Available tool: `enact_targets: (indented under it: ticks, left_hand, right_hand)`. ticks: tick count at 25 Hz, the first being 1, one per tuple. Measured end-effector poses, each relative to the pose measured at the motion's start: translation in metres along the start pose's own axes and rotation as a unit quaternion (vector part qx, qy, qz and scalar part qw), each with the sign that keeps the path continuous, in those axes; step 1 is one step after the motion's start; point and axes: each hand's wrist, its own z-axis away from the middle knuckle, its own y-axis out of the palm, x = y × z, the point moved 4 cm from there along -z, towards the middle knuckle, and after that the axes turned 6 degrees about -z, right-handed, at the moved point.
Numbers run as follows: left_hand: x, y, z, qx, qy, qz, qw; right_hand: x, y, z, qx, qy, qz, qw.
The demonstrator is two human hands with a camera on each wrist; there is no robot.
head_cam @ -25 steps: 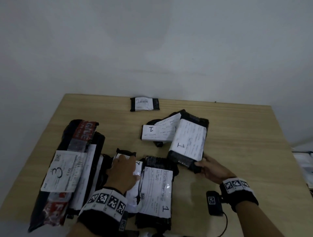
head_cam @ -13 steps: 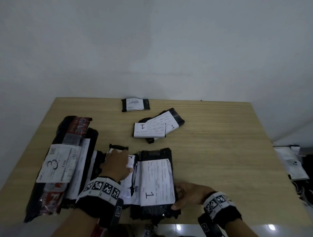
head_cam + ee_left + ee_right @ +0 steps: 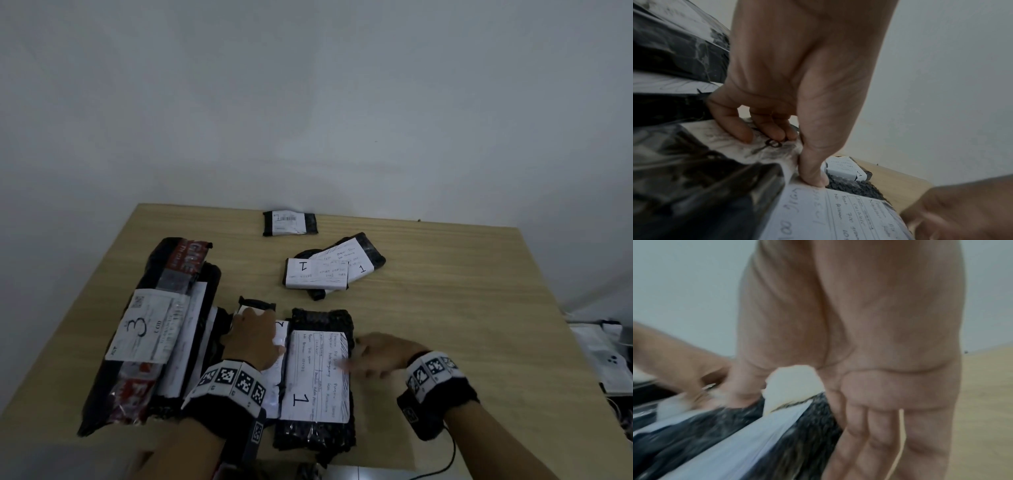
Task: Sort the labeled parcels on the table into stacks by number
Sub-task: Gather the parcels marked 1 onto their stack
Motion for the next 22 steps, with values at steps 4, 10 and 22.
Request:
enact_targets:
  ticks: [4, 10, 22]
  left_hand:
    - [-0.021, 0.014, 0.016, -0.001, 0.044, 0.004, 0.999]
    - [-0.038, 0.021, 0.048, -0.068, 0.097, 0.031, 0.992]
    - [-0.077, 0.018, 0.088, -0.169, 0.183, 0.058, 0.967]
  right_hand:
    - [-0.020, -0.055, -0.004, -0.219, 0.010, -0.033, 0.975]
    - [-0.017, -0.091, 0.001, -0.360, -0.013, 0.178, 0.916]
    - [-0.031, -0.139, 0.037, -0.404, 0.043, 0.353, 0.843]
